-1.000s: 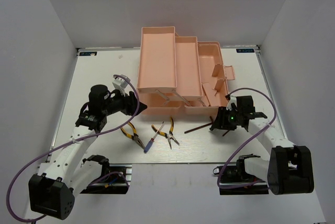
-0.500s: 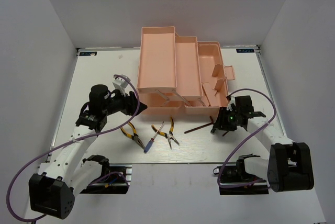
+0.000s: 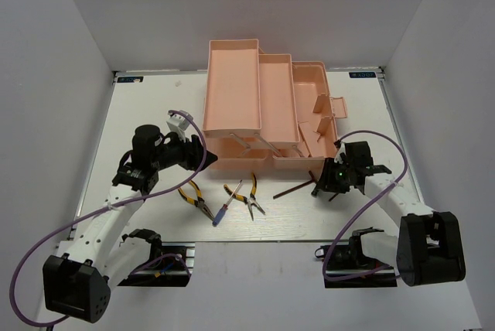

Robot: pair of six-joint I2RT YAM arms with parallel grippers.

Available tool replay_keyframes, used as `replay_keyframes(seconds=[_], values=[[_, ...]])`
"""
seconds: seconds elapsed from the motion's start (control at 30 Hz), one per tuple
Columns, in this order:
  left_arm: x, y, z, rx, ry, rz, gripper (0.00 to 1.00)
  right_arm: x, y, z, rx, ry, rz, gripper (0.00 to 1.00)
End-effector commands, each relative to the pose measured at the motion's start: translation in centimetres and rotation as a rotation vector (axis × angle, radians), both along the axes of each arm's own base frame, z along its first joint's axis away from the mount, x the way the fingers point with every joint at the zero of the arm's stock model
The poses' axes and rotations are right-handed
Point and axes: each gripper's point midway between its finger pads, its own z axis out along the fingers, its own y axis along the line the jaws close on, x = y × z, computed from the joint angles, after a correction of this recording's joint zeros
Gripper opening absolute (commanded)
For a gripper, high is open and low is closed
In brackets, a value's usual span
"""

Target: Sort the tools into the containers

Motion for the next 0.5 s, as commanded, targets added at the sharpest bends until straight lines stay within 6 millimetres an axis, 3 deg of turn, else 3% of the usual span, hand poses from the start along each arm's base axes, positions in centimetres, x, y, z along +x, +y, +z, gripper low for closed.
replay_keyframes(seconds=[0.0, 0.27, 0.47], values=[[0.23, -0.09, 0.78, 0.005, -0.026, -0.004, 0.71, 1.04, -0.03, 0.72, -0.013, -0.054, -0.004, 0.4], [0.23, -0.09, 0.78, 0.005, -0.026, -0.004, 0.71, 1.49, 0.29, 0.42, -0.023, -0.047, -0.01, 0.4], [0.23, -0.09, 0.78, 0.005, -0.026, -0.004, 0.71, 1.7, -0.4, 0.3, -0.064, -0.047, -0.043, 0.33]])
